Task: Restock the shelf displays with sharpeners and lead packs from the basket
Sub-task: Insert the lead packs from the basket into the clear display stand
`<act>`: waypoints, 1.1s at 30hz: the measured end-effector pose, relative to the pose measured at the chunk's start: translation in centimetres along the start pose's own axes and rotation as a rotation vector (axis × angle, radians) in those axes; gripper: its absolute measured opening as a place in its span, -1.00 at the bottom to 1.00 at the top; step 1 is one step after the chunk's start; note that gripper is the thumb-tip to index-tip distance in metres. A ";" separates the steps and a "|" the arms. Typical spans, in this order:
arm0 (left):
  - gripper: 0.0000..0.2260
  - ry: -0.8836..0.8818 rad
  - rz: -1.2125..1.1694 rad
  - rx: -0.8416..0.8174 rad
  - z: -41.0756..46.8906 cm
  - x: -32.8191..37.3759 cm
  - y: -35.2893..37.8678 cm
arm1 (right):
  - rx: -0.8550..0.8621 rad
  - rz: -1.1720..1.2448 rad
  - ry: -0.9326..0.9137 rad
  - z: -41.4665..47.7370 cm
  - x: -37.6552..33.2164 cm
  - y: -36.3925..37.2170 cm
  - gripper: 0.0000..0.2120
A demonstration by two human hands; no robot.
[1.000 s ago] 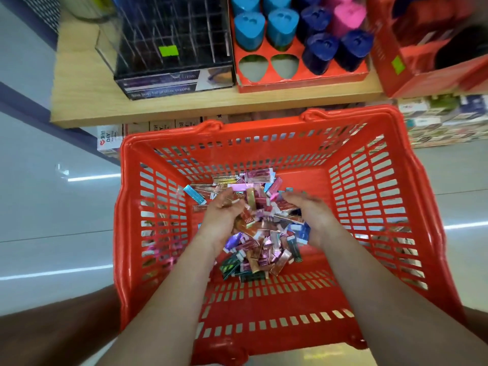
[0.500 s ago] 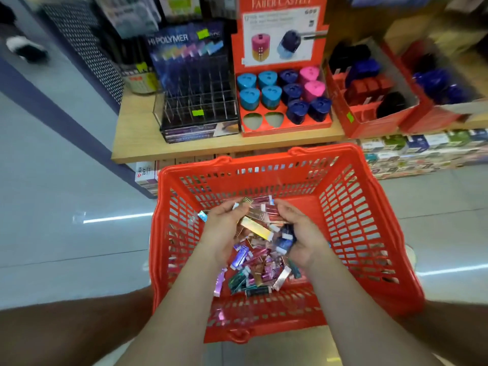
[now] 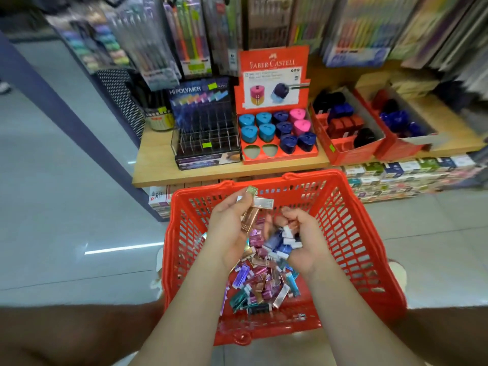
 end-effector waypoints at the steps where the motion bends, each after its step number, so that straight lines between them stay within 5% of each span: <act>1: -0.85 0.014 0.000 -0.009 -0.2 0.4 0.6 | -0.011 -0.019 0.019 -0.1 0.3 0.6 -0.88; 6: -0.86 0.103 0.067 0.049 -1.5 3.0 2.1 | -0.123 -0.329 -0.041 -0.6 -0.2 4.9 -0.66; 14: -0.89 0.350 0.126 0.215 -4.1 7.0 2.7 | -0.186 -0.547 -0.276 -2.7 -1.8 11.6 -0.67; 17: -0.90 0.296 0.102 0.179 -4.7 7.1 3.0 | -0.157 -0.588 -0.312 -3.2 -2.1 12.2 -0.82; 29: -0.80 0.187 0.590 0.099 -3.9 13.6 0.3 | -0.209 -0.653 -0.267 -1.1 -2.7 15.1 -0.69; 33: -0.86 0.241 0.771 0.098 -0.6 16.5 -1.0 | -0.165 -0.452 -0.202 1.9 -2.9 13.8 -0.80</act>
Point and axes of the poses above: each hand's wrist, its own z-axis towards the middle knuckle, its own y-axis out of the palm, x = y × z, the point moved 10 cm from there along z, towards the middle knuckle, and after that the axes turned 11 degrees about -x, right-handed, at the moved point
